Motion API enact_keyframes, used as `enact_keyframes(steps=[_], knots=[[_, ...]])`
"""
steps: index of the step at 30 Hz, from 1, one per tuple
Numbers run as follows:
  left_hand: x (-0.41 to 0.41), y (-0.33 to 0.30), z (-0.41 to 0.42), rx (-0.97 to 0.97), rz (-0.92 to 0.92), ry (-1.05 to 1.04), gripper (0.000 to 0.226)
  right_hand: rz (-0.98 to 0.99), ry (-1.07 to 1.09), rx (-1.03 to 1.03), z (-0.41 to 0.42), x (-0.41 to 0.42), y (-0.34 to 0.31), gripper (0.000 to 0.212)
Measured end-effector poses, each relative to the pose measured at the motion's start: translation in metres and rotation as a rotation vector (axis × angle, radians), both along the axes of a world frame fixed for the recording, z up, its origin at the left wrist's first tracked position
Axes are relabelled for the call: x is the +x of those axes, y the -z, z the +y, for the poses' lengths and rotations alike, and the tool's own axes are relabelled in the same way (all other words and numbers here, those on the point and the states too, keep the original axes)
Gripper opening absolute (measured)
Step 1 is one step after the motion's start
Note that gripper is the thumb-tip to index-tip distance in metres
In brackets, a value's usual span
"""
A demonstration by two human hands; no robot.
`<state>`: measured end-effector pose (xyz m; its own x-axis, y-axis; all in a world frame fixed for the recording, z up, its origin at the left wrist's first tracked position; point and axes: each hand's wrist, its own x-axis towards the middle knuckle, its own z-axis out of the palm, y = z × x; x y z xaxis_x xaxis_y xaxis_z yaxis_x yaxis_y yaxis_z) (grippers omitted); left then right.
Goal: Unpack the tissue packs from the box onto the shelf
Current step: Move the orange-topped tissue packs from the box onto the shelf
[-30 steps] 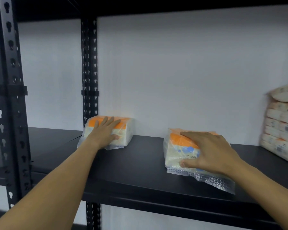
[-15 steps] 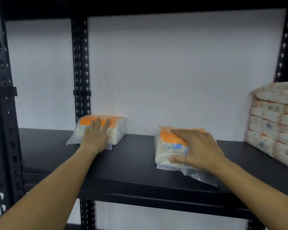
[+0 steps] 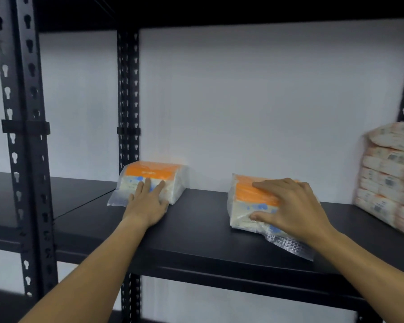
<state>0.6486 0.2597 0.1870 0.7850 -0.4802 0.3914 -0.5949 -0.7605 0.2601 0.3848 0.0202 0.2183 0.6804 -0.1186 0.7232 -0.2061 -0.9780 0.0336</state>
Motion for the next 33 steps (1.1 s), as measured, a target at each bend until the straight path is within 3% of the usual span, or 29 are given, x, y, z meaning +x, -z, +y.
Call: enact_keyframes(steps=[7,14,21,33], knots=[[-0.003,0.001,0.0,-0.047,-0.004,-0.003,0.059,-0.129,-0.086,0.024,0.004,0.021,0.0,0.05],[-0.008,0.0,0.001,-0.098,-0.049,-0.079,0.057,-0.26,-0.202,0.127,0.02,0.065,-0.021,0.048],[-0.013,-0.001,0.002,-0.161,0.06,-0.176,0.063,-0.329,-0.295,0.062,0.05,0.136,-0.065,0.051],[-0.01,-0.002,0.001,-0.158,0.16,-0.148,0.071,-0.245,-0.298,-0.064,0.108,0.263,-0.103,0.052]])
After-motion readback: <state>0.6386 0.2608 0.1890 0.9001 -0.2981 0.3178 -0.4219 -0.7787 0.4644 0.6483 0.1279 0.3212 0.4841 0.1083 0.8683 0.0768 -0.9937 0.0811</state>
